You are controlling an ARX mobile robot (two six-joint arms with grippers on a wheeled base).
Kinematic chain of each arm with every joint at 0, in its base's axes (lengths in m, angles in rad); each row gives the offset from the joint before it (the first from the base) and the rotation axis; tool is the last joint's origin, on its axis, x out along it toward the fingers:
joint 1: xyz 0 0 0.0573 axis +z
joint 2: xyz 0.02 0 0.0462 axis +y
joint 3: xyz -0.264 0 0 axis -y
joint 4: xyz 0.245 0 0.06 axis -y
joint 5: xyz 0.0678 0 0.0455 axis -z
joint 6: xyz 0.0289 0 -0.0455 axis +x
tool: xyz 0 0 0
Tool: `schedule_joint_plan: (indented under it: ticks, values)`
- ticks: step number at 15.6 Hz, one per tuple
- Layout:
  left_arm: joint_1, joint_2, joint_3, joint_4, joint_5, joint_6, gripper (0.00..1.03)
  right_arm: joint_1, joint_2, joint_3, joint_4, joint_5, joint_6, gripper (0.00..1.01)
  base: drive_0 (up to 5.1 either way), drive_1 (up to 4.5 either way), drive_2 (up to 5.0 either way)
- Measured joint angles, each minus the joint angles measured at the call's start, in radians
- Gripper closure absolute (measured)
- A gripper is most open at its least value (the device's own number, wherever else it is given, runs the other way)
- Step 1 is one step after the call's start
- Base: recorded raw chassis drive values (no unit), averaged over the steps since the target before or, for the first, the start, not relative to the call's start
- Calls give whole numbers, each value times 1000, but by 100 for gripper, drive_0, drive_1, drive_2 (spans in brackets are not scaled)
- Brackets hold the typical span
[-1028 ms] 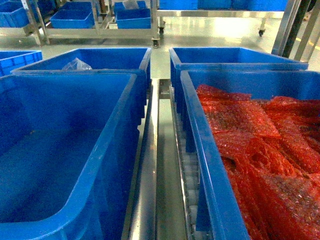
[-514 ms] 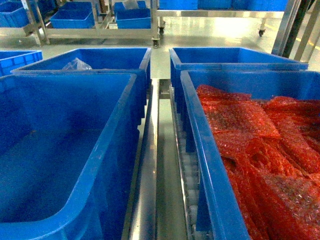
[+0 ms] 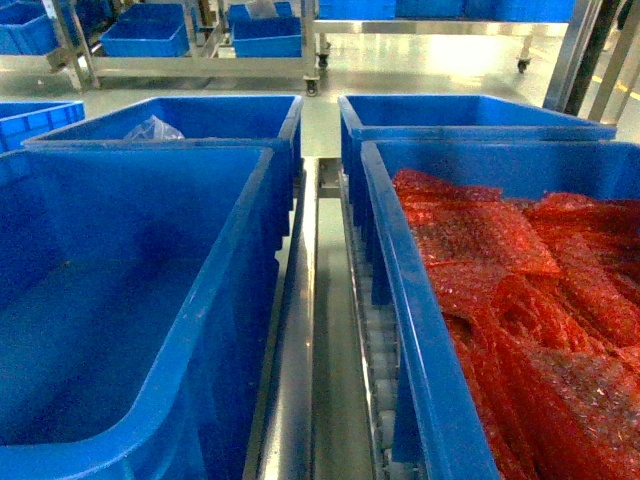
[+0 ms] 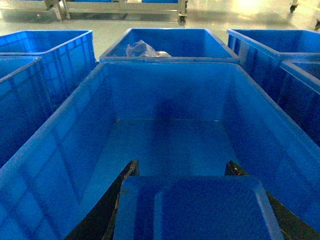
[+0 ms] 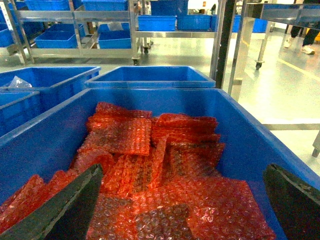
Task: Pick blue part to blue bin on bottom shelf
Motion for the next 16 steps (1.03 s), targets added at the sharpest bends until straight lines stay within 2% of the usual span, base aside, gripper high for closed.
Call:
schedule_joint_plan:
  ticks: [13,14,15,16]
  values:
    - [0,0,0,0,0,0,60,0,0,0,0,0,0,3,0,0,0]
    - [-69,53,3,78,-190,10,60,0,0,0,0,0,0,3,0,0,0]
    - [-43,234,21,226,-228,10,60,0,0,0,0,0,0,3,0,0,0]
    - [11,355,65,330,-151,-14,60,0,0,0,0,0,0,3,0,0,0]
